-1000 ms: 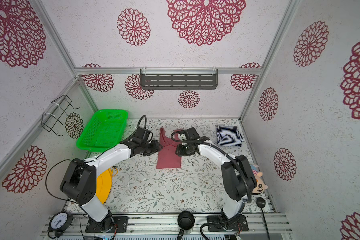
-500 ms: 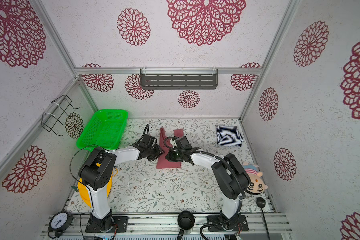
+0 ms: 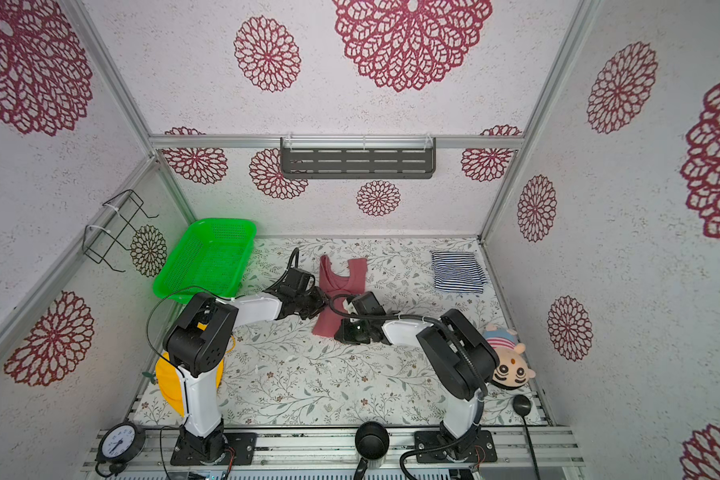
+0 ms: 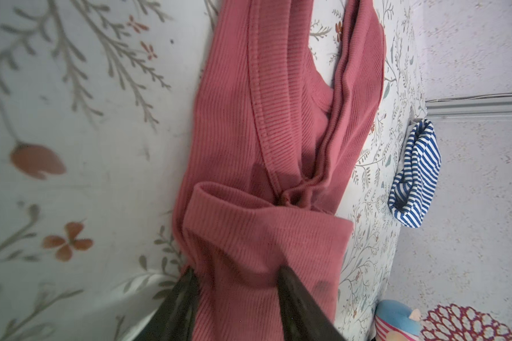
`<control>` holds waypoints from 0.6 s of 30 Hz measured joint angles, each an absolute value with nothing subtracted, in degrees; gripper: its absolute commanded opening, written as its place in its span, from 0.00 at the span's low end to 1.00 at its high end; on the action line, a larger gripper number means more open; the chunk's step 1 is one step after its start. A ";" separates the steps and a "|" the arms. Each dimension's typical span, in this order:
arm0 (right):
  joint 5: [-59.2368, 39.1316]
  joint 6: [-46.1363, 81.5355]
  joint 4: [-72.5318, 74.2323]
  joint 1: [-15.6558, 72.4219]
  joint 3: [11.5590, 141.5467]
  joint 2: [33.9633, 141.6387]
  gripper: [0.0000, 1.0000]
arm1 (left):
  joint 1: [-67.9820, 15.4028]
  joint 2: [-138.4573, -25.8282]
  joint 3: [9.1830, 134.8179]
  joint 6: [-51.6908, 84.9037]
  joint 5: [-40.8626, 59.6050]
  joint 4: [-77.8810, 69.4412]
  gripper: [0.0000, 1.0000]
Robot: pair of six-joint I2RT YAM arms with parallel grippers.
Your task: Fold and stack the tank tops
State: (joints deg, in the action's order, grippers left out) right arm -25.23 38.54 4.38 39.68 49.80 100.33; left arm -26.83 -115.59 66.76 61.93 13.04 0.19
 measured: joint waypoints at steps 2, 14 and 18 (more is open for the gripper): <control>-25.36 38.59 2.66 40.21 46.44 97.45 0.15 | -26.83 -115.74 66.76 62.17 13.06 -0.30 0.48; -22.46 33.10 -7.66 34.13 52.27 90.00 0.34 | -26.83 -109.69 64.51 58.76 9.32 7.66 0.70; -19.35 30.92 -9.89 33.26 55.83 91.33 0.52 | -26.87 -103.92 64.16 56.60 6.46 13.74 0.80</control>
State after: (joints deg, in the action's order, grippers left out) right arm -19.35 30.92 -9.89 33.26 55.83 91.33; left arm -26.87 -103.92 64.16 56.60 6.46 13.74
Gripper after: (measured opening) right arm 0.463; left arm 0.775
